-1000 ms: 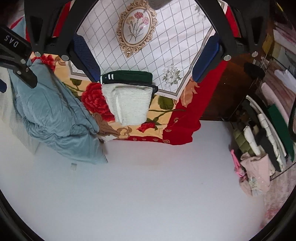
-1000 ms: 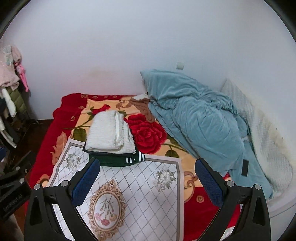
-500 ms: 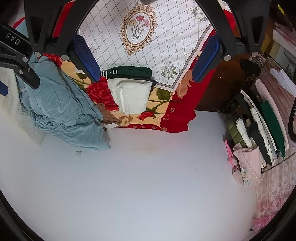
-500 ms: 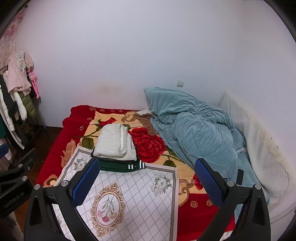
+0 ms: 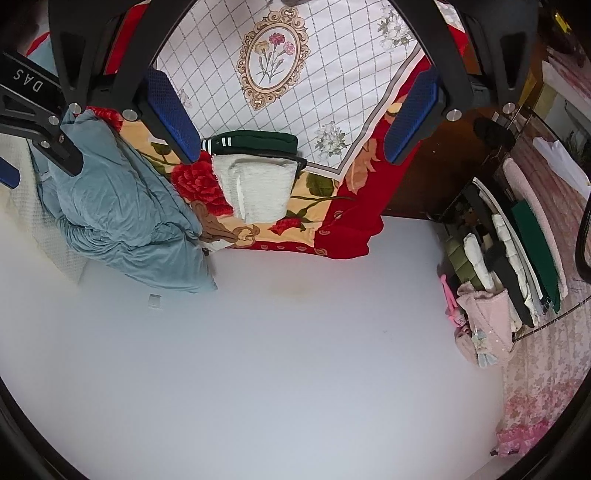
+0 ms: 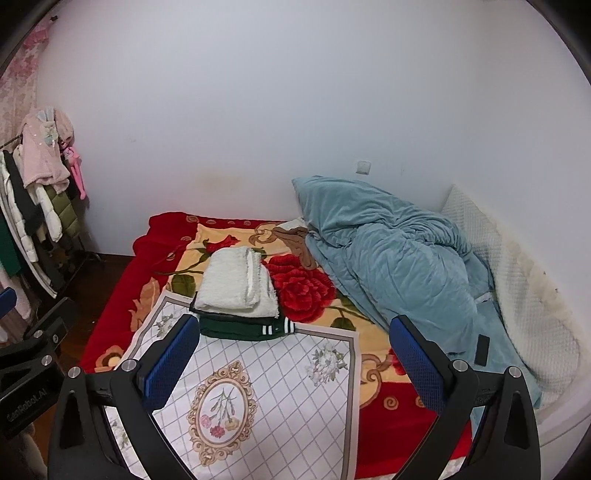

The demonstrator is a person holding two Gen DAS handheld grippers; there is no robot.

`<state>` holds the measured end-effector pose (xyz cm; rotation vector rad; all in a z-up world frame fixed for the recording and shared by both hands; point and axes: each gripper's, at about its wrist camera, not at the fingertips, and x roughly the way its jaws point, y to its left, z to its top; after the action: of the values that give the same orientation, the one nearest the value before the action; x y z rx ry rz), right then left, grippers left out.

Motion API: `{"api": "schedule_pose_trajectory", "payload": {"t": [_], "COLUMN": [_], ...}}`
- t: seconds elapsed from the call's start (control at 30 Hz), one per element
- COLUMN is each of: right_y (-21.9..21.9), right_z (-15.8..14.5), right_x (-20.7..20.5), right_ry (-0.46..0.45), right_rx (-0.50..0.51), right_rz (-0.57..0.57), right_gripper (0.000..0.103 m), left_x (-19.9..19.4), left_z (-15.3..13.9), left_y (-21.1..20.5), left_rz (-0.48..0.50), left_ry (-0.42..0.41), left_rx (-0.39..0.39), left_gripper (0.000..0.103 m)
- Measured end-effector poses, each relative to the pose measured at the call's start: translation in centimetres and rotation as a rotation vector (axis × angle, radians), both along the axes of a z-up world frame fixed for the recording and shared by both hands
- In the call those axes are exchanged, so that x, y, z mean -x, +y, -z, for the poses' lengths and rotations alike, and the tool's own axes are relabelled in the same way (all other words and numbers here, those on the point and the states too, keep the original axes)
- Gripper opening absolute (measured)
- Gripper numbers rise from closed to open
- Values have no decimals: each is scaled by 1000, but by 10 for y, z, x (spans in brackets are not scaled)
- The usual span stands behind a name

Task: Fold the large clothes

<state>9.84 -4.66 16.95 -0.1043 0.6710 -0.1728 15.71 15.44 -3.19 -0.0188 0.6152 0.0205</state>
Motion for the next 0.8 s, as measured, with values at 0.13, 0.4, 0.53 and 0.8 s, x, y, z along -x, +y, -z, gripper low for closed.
{"api": "schedule_pose_trajectory", "payload": {"t": [0.13,0.4,0.53,0.8], "right_y": [1,2,3,5], "right_z": [2,-2,-4,-4], "right_x": [1,1,3,5], "right_ry": [6,-3,-6,-4], "right_rx": [1,-5,-9,-9], "right_rz": [-1,0,4,7], "right_gripper": [103,103,103,103], "left_x": [4,7,9,9], "left_z": [-2,-5,-6,-9], "left_y": [2,3,4,7], "left_rz": [-7,-7,-7,-10], "left_ry": [-7,-8,-8,-2], "left_rx": [1,11,16,24], "left_gripper": [101,101,102,102]}}
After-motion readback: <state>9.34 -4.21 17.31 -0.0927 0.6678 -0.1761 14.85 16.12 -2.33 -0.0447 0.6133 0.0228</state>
